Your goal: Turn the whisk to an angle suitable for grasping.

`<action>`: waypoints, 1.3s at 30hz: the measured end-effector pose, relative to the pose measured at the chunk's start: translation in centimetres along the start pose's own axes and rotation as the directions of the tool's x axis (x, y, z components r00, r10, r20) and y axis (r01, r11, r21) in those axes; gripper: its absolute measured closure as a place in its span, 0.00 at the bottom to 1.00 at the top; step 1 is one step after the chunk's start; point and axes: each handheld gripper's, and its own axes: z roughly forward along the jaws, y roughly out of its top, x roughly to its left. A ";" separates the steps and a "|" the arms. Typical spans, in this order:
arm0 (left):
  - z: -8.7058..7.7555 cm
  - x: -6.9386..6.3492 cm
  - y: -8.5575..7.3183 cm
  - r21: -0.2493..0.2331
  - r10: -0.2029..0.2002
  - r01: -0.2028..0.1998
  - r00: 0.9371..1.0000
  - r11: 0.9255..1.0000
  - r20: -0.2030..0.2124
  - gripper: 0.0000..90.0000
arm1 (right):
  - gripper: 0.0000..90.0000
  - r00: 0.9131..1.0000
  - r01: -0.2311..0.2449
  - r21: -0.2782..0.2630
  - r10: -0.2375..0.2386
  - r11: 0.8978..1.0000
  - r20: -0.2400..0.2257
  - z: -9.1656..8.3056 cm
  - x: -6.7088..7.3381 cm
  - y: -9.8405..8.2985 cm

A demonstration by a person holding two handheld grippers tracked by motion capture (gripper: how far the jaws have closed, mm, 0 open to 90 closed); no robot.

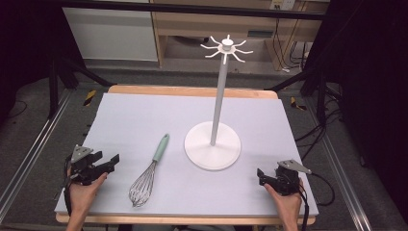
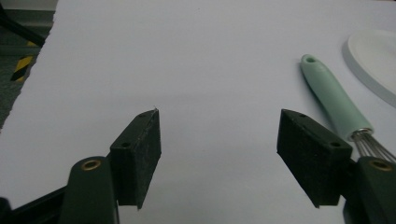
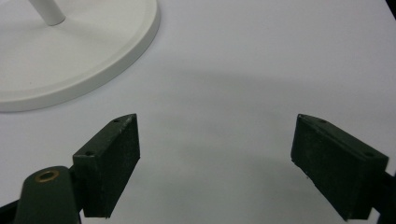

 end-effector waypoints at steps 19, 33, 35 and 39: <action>-0.6 -3.3 1.7 0.006 0.068 -0.069 0.992 0.998 0.109 0.42 | 0.20 1.000 0.023 -0.003 -0.023 1.000 -0.021 -0.1 0.6 0.0; -0.5 -5.2 3.6 0.009 0.105 -0.108 0.983 0.994 0.148 0.44 | 0.20 0.999 0.032 -0.003 -0.033 0.999 -0.027 -0.1 0.8 -0.1; -0.5 -5.5 3.8 0.010 0.112 -0.115 0.982 0.993 0.153 0.45 | 0.20 0.999 0.033 -0.003 -0.033 0.999 -0.027 -0.2 0.9 -0.1; -0.6 -5.8 4.1 0.013 0.116 -0.120 0.980 0.993 0.160 0.45 | 0.21 0.999 0.034 -0.006 -0.035 0.999 -0.028 -0.2 0.9 -0.1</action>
